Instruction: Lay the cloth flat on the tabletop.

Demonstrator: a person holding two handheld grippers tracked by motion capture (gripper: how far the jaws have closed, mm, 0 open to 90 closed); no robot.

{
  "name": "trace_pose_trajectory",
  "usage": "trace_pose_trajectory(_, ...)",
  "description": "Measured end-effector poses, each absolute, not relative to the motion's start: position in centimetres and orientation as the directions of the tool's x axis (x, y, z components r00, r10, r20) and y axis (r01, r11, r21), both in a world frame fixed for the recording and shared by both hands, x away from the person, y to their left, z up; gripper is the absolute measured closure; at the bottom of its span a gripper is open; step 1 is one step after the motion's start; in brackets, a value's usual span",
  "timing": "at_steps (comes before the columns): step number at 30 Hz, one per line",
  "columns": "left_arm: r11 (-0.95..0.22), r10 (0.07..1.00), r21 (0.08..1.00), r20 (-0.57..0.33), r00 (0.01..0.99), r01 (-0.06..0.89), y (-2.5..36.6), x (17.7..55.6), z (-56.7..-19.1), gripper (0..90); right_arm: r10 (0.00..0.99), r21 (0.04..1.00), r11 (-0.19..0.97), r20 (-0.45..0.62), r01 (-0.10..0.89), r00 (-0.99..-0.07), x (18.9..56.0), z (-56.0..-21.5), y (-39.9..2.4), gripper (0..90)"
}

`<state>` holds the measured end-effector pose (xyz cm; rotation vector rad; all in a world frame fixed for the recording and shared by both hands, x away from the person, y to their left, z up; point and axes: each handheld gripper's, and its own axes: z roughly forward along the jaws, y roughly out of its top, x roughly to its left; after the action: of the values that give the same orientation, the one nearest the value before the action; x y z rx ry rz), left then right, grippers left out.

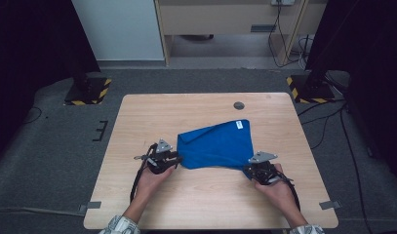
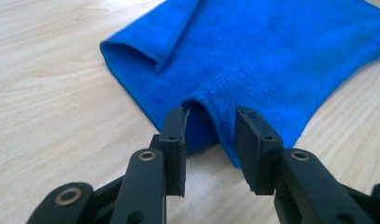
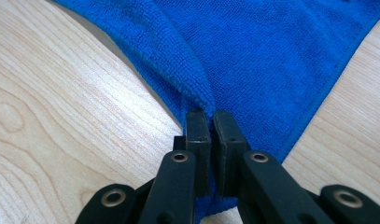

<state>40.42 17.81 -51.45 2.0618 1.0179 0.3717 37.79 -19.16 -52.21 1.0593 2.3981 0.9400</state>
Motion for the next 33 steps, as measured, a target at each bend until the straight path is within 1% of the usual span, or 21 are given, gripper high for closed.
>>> trace_pose_trajectory(4,-0.392,0.741,0.758,-0.077,0.667,0.522,17.4,39.6,-51.6,61.1,0.753,0.696,0.502,-0.060,0.513,-0.656,37.7,-52.2,-19.1,86.3)
trace_pose_trajectory(9,-0.426,0.721,0.736,-0.074,0.689,0.525,16.6,39.4,-52.2,60.9,0.752,0.697,0.502,-0.060,0.512,-0.656,37.7,-52.2,-19.1,86.2)
trace_pose_trajectory(11,-0.451,0.710,0.725,-0.062,0.702,0.520,16.3,39.2,-52.2,65.9,0.752,0.699,0.502,-0.062,0.509,-0.656,37.7,-52.2,-19.1,86.2)
trace_pose_trajectory(12,-0.456,0.707,0.726,-0.055,0.705,0.514,16.3,39.1,-52.1,72.2,0.750,0.699,0.504,-0.062,0.507,-0.659,37.7,-52.1,-19.2,86.3)
trace_pose_trajectory(15,-0.445,0.697,0.737,-0.070,0.713,0.508,16.6,38.9,-51.4,86.0,0.750,0.707,0.501,-0.066,0.499,-0.659,37.5,-51.9,-19.1,86.3)
trace_pose_trajectory(16,-0.440,0.695,0.738,-0.081,0.714,0.511,16.6,38.8,-51.2,87.7,0.749,0.713,0.497,-0.065,0.495,-0.659,37.3,-51.7,-19.1,86.3)
trace_pose_trajectory(26,-0.374,0.701,0.761,-0.142,0.699,0.530,18.3,38.0,-49.3,88.8,0.728,0.743,0.499,-0.080,0.446,-0.681,34.9,-50.0,-19.2,86.3)
trace_pose_trajectory(28,-0.376,0.699,0.761,-0.142,0.701,0.529,18.8,37.6,-49.1,88.8,0.721,0.749,0.501,-0.083,0.434,-0.688,34.5,-49.7,-19.2,86.3)
trace_pose_trajectory(33,-0.364,0.700,0.767,-0.149,0.699,0.528,19.9,36.5,-48.6,88.9,0.684,0.738,0.545,-0.117,0.397,-0.720,32.9,-49.3,-18.6,86.3)
